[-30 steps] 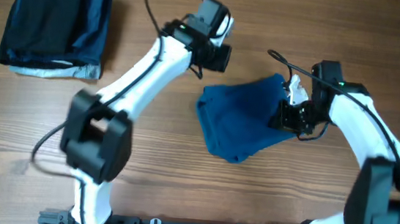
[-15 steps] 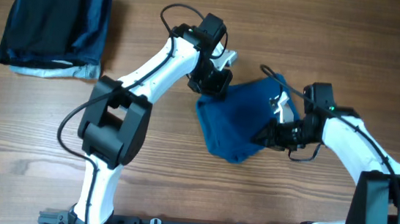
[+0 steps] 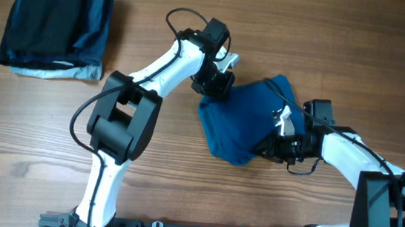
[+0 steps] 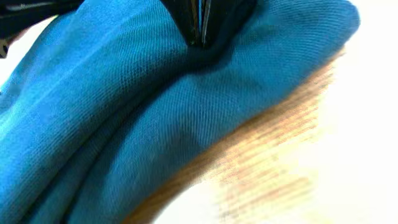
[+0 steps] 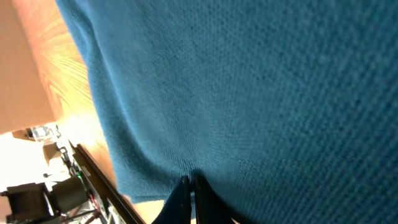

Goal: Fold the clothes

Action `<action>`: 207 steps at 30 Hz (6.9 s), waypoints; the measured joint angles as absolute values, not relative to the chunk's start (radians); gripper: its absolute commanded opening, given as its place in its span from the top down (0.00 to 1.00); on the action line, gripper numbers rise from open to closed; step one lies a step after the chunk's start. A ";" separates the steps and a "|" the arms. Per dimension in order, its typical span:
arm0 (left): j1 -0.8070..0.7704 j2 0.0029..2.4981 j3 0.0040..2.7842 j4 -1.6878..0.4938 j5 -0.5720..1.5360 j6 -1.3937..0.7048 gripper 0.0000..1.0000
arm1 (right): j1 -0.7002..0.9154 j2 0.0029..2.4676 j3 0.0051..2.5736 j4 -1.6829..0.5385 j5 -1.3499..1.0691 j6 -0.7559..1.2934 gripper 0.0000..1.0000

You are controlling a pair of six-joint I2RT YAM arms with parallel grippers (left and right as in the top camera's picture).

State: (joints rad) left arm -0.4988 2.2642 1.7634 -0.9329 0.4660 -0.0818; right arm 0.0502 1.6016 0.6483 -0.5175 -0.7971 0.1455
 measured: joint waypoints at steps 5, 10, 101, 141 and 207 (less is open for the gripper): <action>-0.461 2.114 1.855 -0.995 0.408 -0.205 0.21 | 0.043 1.508 0.860 -0.651 -0.805 0.157 0.80; -0.453 1.933 1.900 -1.155 0.363 -0.310 0.09 | -0.133 1.420 1.094 -0.758 -0.607 0.176 0.33; -0.546 2.055 1.559 -0.722 0.076 -0.423 0.00 | -0.440 1.415 1.128 -0.756 -0.238 0.183 0.00; -0.581 2.173 1.601 -0.718 0.095 -0.379 0.96 | -0.440 1.415 1.128 -0.756 -0.238 0.183 0.00; 0.347 1.843 1.644 -0.533 -0.114 -0.994 0.96 | -0.440 1.415 1.128 -0.756 -0.238 0.183 0.00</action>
State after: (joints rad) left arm 0.3470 1.8431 1.6436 -0.5327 -0.1139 -0.9939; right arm -0.4404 1.4155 1.1278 -0.7563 -0.2379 0.1829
